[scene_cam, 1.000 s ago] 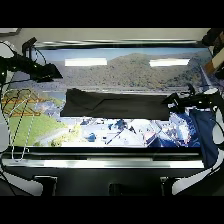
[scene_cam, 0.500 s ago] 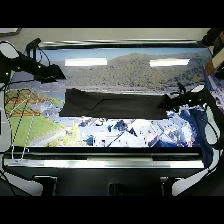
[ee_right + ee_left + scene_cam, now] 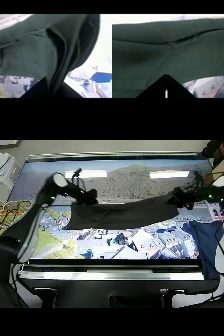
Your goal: Fold the clothes and pants, and hang the long-sleeved shirts on hangers.
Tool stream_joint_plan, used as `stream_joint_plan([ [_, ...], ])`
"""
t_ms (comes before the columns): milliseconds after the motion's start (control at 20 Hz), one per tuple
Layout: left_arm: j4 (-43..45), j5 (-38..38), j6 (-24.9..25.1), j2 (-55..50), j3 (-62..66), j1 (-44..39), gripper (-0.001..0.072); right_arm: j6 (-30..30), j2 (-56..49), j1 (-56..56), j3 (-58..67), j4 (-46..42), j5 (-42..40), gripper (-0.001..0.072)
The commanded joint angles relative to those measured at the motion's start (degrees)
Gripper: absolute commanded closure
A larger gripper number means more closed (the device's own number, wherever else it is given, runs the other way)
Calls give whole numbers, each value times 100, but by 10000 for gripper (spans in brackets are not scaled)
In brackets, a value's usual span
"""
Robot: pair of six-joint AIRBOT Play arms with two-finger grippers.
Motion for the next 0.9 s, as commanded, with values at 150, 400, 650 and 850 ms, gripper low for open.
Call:
stream_joint_plan([
  [150,-1781,1744,-852,-1038,-68,-1593,693,715,417,-2,1316,-28,1049,680],
  [400,-2667,2599,-1178,-1585,170,-2350,693,905,459,-2,1895,-31,1537,680],
  [650,-3132,2647,-1167,-2129,918,-2673,693,918,481,-2,1910,-68,1576,680],
  [850,-3121,1856,-481,-1937,918,-2251,693,872,476,-2,1910,-538,1467,680],
])
